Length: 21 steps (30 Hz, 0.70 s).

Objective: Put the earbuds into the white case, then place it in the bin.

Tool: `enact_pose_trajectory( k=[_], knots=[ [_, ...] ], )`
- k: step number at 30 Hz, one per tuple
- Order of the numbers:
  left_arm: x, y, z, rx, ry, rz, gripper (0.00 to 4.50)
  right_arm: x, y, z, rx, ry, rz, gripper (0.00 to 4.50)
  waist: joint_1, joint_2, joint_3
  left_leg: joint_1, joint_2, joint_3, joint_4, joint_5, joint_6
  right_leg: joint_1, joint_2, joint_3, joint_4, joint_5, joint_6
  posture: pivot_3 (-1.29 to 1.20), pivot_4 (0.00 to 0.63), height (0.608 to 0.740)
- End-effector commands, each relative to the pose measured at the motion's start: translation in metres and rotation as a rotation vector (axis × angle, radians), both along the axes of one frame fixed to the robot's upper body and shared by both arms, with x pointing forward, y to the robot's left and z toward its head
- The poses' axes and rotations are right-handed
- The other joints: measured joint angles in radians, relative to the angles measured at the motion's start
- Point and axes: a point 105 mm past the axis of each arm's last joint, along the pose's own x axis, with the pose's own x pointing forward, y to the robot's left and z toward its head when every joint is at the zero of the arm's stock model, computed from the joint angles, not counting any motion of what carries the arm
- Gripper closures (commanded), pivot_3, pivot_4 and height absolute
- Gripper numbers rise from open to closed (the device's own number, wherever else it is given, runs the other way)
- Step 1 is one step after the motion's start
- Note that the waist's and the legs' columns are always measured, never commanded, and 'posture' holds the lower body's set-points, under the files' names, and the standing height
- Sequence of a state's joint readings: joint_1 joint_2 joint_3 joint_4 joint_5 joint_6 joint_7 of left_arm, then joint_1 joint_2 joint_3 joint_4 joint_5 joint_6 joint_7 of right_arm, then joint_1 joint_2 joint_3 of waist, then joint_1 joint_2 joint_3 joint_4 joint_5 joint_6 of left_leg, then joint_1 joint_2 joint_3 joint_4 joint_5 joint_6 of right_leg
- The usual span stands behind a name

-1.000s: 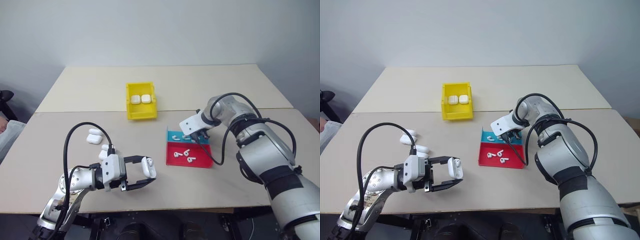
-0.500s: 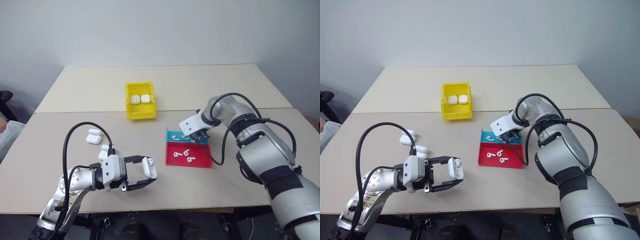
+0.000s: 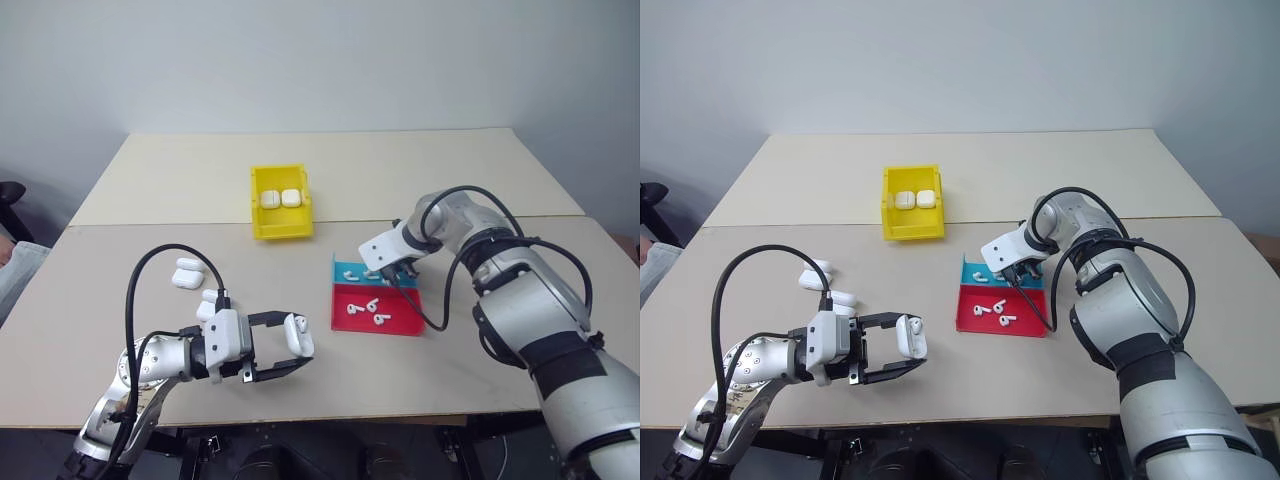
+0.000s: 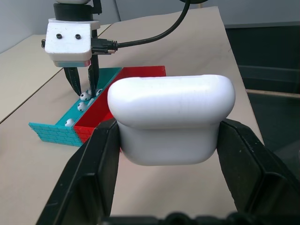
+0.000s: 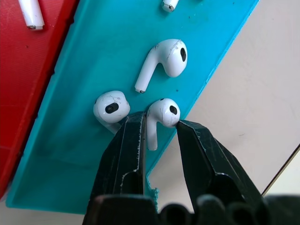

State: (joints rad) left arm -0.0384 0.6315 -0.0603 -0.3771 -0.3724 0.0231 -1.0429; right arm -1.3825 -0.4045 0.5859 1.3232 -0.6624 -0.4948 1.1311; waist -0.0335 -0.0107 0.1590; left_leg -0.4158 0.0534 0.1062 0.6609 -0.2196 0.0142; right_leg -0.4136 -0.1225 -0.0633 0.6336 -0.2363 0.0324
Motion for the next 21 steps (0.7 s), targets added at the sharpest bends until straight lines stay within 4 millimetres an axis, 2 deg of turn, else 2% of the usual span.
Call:
enact_pose_trajectory(
  k=[1,12,21],
  knots=[
    [-0.0015,-0.0017,0.0092,-0.010,-0.050,-0.013,1.71,-0.0019,-0.0025,-0.0040,0.011,0.017,-0.005,3.08,0.000,0.000,0.000,0.000,0.000,0.000,0.000,0.000,0.000,0.000,0.000,0.000,0.000,0.000,0.000,0.00,0.150,0.740],
    [-0.0014,-0.0012,0.0091,-0.011,-0.050,-0.009,1.71,-0.0012,-0.0027,-0.0042,0.027,0.014,-0.018,3.08,-0.001,0.000,0.000,0.000,0.000,0.000,0.000,0.000,0.000,0.000,0.000,0.000,0.000,0.000,0.000,0.00,0.150,0.740],
    [0.0011,-0.0024,0.0098,-0.018,-0.055,-0.020,1.71,-0.0002,-0.0027,0.0051,0.108,0.015,-0.045,3.08,-0.005,0.000,0.000,0.001,0.000,0.000,0.000,0.000,0.000,0.001,0.000,0.000,0.000,0.000,0.000,0.00,0.150,0.740]
  ],
)
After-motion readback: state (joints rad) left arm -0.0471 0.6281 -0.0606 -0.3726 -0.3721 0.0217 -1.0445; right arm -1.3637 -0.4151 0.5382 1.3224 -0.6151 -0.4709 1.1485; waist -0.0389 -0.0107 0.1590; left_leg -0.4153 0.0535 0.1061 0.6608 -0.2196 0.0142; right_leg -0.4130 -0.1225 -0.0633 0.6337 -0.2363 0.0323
